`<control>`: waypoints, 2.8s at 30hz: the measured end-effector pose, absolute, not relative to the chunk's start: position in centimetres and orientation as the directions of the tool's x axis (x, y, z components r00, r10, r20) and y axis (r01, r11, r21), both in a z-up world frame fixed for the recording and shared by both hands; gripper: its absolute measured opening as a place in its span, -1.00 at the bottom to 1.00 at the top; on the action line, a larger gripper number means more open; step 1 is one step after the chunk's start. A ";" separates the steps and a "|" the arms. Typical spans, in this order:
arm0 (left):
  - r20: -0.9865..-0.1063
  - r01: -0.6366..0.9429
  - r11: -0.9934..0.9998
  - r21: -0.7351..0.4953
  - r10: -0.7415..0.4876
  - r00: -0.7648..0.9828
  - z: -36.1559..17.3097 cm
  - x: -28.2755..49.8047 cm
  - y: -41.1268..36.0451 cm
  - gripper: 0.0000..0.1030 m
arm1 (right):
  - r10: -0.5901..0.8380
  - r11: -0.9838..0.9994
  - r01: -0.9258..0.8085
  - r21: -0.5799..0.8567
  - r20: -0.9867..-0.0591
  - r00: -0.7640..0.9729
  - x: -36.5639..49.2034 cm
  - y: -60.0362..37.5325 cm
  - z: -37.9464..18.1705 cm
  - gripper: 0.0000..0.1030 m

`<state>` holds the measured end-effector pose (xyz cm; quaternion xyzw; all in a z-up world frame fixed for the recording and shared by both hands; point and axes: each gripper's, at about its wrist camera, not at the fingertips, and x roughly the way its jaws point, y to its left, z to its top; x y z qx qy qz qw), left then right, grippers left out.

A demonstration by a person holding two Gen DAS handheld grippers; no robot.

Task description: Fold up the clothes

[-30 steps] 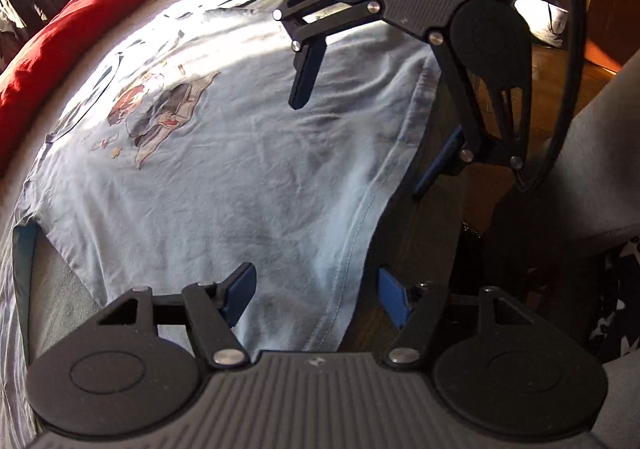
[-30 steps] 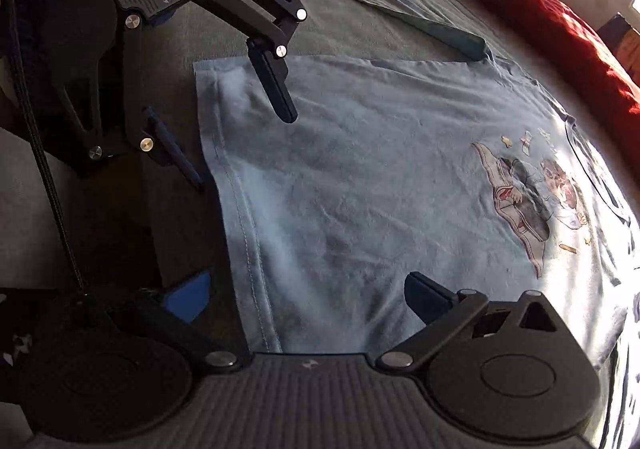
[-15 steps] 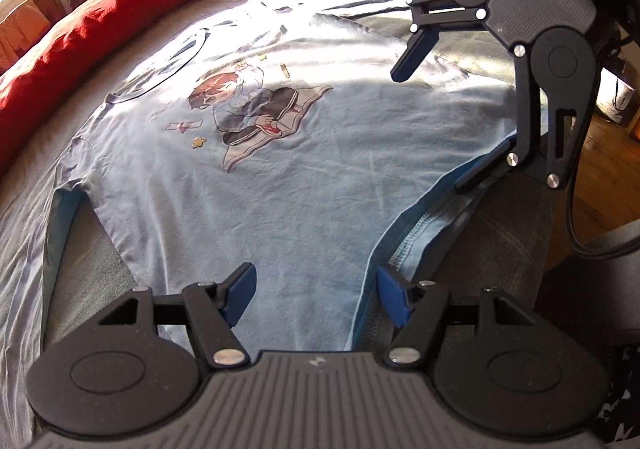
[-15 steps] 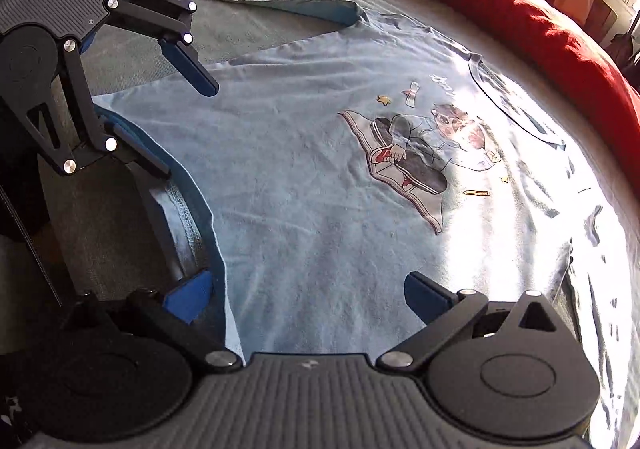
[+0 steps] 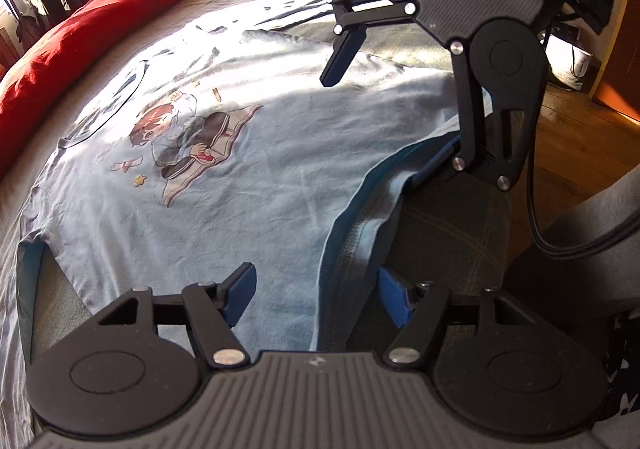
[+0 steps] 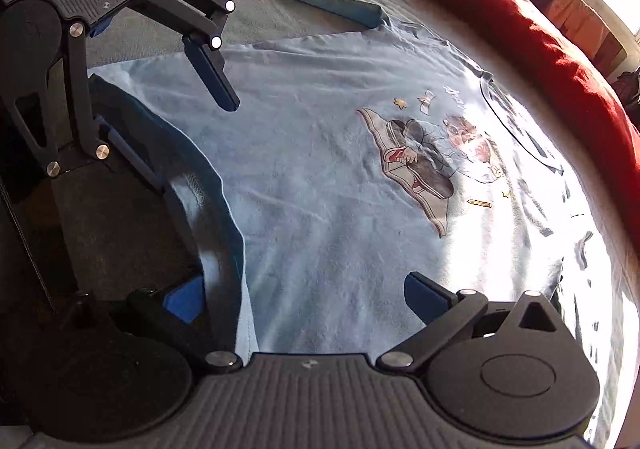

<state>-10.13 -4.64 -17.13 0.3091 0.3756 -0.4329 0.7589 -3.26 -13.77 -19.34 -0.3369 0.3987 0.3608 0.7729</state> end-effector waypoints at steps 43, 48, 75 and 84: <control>-0.941 0.843 0.535 0.054 -0.254 0.222 -15.1 -9.0 1.6 -1.00 | 0.316 0.602 -0.764 0.231 -0.948 -0.037 -0.6 -19.1 -18.4 -0.94; -0.976 0.873 0.488 -0.025 -0.201 0.085 -14.5 -11.2 3.7 -1.00 | 0.335 0.536 -0.759 0.370 -0.918 -0.211 -1.2 -19.2 -18.1 -0.89; -0.947 0.566 0.821 -0.073 -0.235 0.219 -16.2 -6.4 2.5 -0.59 | 0.346 0.735 -0.646 0.205 -0.933 0.097 2.1 -18.4 -19.9 0.23; -0.912 0.478 0.870 -0.120 -0.287 0.294 -18.8 -3.8 1.3 -0.21 | 0.319 0.803 -0.584 0.120 -0.914 0.250 2.5 -17.7 -21.3 0.78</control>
